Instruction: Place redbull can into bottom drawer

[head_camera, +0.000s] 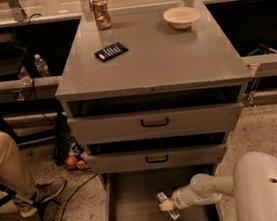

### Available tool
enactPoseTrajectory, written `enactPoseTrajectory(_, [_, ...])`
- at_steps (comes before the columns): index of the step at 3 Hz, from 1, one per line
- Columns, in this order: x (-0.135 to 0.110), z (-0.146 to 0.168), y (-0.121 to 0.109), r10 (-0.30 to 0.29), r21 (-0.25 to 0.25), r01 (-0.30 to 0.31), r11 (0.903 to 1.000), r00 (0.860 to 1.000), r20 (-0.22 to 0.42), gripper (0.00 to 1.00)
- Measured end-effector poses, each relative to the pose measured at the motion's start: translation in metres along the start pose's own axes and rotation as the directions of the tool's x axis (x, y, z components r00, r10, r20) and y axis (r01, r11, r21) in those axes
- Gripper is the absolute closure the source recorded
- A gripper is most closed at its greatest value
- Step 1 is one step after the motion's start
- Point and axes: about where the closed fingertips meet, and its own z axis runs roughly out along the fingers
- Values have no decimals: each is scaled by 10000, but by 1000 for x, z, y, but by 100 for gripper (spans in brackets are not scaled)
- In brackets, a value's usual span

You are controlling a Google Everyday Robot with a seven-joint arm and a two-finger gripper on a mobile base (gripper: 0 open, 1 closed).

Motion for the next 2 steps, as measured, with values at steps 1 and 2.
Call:
enactPoseTrajectory(1, [3, 19, 4, 80, -287, -83, 9996, 9999, -113, 41])
enactPoseTrajectory(2, [2, 35, 16, 5, -769, -20, 9970, 9998, -196, 17])
